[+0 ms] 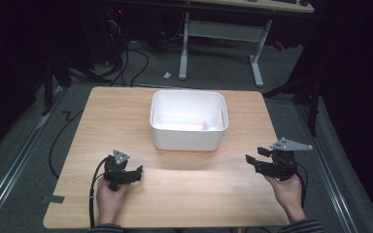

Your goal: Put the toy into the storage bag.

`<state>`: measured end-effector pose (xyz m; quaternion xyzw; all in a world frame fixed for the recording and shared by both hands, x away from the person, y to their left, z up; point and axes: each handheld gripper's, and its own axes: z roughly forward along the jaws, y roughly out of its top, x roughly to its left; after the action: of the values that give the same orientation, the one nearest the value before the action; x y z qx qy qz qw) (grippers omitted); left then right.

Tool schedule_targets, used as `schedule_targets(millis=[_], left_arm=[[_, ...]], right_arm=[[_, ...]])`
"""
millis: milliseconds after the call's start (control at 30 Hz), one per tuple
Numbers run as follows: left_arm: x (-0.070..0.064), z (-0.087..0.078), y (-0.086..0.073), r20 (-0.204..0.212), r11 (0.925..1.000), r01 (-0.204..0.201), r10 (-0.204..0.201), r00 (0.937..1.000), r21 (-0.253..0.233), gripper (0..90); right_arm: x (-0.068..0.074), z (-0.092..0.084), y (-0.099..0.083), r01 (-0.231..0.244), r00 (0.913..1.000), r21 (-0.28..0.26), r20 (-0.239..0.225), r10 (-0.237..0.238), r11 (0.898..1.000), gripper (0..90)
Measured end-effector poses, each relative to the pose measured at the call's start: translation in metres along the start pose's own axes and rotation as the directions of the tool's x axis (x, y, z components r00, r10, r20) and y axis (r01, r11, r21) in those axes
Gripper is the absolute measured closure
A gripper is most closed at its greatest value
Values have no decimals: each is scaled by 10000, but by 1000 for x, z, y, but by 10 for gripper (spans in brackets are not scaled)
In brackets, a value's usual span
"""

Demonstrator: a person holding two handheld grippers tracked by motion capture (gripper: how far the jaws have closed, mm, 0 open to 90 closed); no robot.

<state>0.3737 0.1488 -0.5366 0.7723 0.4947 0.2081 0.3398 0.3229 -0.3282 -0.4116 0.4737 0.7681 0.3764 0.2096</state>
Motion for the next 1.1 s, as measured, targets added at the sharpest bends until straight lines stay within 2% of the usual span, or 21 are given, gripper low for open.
schedule_targets(millis=[767,867,1100], left_arm=[[0,0,0,-3,10000,-4,4,10000,3,177],[0,0,0,-3,10000,-3,3,10000,4,177],[0,0,0,-2,10000,-5,5,10000,3,177]], right_arm=[[8,44,-9,-432,9969,533,-632,465,9976,418],[8,48,-9,-331,9975,543,-604,364,9980,418],[9,62,-13,-480,9966,740,-638,528,9961,418]])
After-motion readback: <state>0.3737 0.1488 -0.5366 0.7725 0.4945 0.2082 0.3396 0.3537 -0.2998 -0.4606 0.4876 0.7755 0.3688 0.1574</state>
